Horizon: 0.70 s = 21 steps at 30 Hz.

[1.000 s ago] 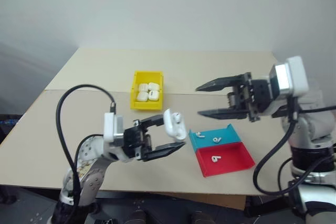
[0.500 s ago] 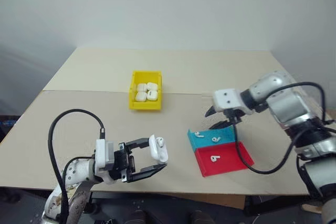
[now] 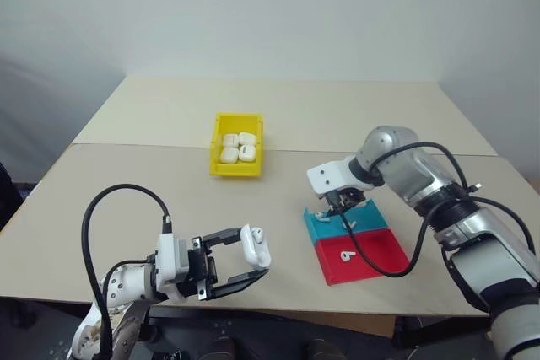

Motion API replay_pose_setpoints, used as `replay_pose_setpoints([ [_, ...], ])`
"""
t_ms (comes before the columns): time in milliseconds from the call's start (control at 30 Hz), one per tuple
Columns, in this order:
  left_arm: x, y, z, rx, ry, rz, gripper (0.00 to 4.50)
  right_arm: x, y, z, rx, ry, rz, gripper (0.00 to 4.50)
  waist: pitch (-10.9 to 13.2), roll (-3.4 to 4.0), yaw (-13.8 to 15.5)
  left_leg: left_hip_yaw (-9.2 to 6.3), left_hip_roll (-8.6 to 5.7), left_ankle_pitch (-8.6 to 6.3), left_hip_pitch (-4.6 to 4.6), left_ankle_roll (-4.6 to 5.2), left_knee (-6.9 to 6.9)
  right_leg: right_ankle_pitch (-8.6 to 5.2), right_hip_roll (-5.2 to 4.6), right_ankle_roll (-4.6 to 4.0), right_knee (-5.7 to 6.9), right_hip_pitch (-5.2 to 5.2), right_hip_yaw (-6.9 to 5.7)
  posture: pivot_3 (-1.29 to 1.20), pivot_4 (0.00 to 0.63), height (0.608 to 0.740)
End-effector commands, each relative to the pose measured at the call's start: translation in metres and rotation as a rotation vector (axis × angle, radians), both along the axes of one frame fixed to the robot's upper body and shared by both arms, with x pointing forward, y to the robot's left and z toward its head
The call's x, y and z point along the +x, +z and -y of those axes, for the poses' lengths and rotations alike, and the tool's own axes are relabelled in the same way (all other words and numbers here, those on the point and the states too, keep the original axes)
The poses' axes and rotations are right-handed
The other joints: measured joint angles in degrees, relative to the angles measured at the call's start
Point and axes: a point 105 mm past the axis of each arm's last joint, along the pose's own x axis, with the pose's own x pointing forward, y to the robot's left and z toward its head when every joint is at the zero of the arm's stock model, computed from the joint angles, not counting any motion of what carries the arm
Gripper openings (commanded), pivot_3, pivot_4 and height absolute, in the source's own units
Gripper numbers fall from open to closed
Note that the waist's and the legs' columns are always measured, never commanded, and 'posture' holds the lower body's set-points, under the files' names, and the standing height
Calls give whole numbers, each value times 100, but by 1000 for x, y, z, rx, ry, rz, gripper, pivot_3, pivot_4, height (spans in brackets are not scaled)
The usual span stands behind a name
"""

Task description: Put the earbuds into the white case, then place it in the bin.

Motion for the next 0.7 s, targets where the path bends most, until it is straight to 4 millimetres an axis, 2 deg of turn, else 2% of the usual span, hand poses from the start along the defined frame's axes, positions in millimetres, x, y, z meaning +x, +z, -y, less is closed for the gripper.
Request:
replay_pose_setpoints([
  [33,-4,7,4,-6,-16,52,2736,3,0,-2,-5,-34,10,2602,0,0,-3,0,0,0,0,0,0,0,-1,0,0,0,0,0,150,740],
  [367,-4,7,6,-3,-26,57,2736,4,-12,-10,0,-81,-13,2602,0,0,-3,0,-1,0,0,0,1,2,-1,3,1,0,0,0,150,740],
  [700,-6,6,7,-5,-24,57,2736,5,-16,-14,0,-78,-15,2602,0,0,-3,0,0,0,0,0,0,2,0,3,1,0,0,0,150,740],
])
